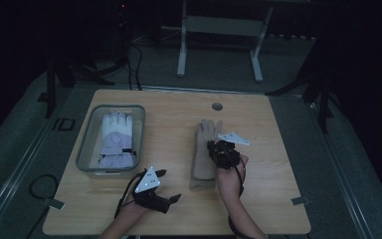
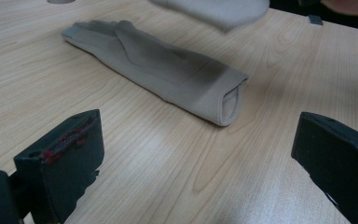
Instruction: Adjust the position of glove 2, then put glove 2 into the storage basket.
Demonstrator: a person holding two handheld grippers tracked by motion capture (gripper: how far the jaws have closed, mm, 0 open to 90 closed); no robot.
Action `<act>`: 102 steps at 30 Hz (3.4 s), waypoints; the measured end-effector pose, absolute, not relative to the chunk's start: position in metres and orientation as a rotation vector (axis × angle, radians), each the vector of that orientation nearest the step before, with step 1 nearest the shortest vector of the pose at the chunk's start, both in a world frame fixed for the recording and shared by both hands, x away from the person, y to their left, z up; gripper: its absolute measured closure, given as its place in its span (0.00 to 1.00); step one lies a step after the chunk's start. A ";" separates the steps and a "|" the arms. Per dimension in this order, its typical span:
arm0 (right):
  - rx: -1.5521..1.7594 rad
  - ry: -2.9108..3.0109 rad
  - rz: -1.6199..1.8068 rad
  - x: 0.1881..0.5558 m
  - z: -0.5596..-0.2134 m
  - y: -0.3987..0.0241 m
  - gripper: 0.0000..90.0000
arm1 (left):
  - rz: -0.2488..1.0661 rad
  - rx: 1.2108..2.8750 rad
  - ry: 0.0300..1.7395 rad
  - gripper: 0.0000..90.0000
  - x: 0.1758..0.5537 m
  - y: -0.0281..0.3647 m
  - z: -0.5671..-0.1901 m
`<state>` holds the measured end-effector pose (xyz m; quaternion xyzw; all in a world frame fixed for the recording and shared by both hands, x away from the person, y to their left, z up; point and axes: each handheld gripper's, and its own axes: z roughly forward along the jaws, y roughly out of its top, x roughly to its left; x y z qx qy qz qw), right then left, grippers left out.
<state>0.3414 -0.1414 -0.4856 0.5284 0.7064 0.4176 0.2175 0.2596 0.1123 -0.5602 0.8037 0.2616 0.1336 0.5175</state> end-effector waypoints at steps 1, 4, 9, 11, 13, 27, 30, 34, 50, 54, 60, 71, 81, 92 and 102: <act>1.478 1.959 1.158 0.341 -0.488 -0.140 0.94 | 0.322 1.930 0.629 0.03 0.259 0.112 -0.560; 1.482 1.963 1.143 0.340 -0.499 -0.135 0.94 | 0.321 1.931 0.626 0.03 0.259 0.112 -0.560; 1.482 1.976 1.086 0.340 -0.516 -0.131 0.93 | 0.337 1.909 0.604 0.04 0.258 0.112 -0.559; 1.497 1.990 1.065 0.342 -0.523 -0.131 0.93 | 0.327 1.903 0.611 0.04 0.259 0.113 -0.559; 1.517 2.001 1.050 0.343 -0.529 -0.132 0.93 | 0.323 1.907 0.620 0.04 0.259 0.114 -0.559; 1.490 2.081 1.037 0.347 -0.543 -0.138 0.63 | 0.350 1.893 0.689 0.03 0.262 0.116 -0.560; 1.464 2.119 1.062 0.349 -0.537 -0.145 0.50 | 0.361 1.883 0.730 0.03 0.262 0.116 -0.559; 1.485 2.215 1.153 0.355 -0.530 -0.156 0.24 | 0.346 1.872 0.794 0.03 0.263 0.116 -0.555; 1.148 2.396 1.217 0.354 -0.514 -0.189 0.15 | 0.274 1.988 0.724 0.03 0.263 0.098 -0.556; 1.179 2.383 1.216 0.357 -0.511 -0.194 0.15 | 0.270 1.980 0.711 0.07 0.266 0.096 -0.554; 1.192 2.407 1.220 0.368 -0.509 -0.197 0.15 | 0.264 1.987 0.646 0.15 0.272 0.089 -0.549; 1.274 2.362 1.260 0.403 -0.508 -0.197 0.23 | 0.256 2.011 0.482 0.16 0.288 0.054 -0.539; 1.399 2.349 1.223 0.427 -0.527 -0.190 0.29 | 0.217 2.084 0.415 0.17 0.301 0.032 -0.543; 1.482 2.438 1.229 0.436 -0.552 -0.188 0.39 | 0.187 2.183 0.405 0.32 0.312 0.024 -0.560; 1.365 2.522 1.185 0.432 -0.548 -0.182 0.77 | 0.225 2.272 0.373 0.42 0.314 0.020 -0.563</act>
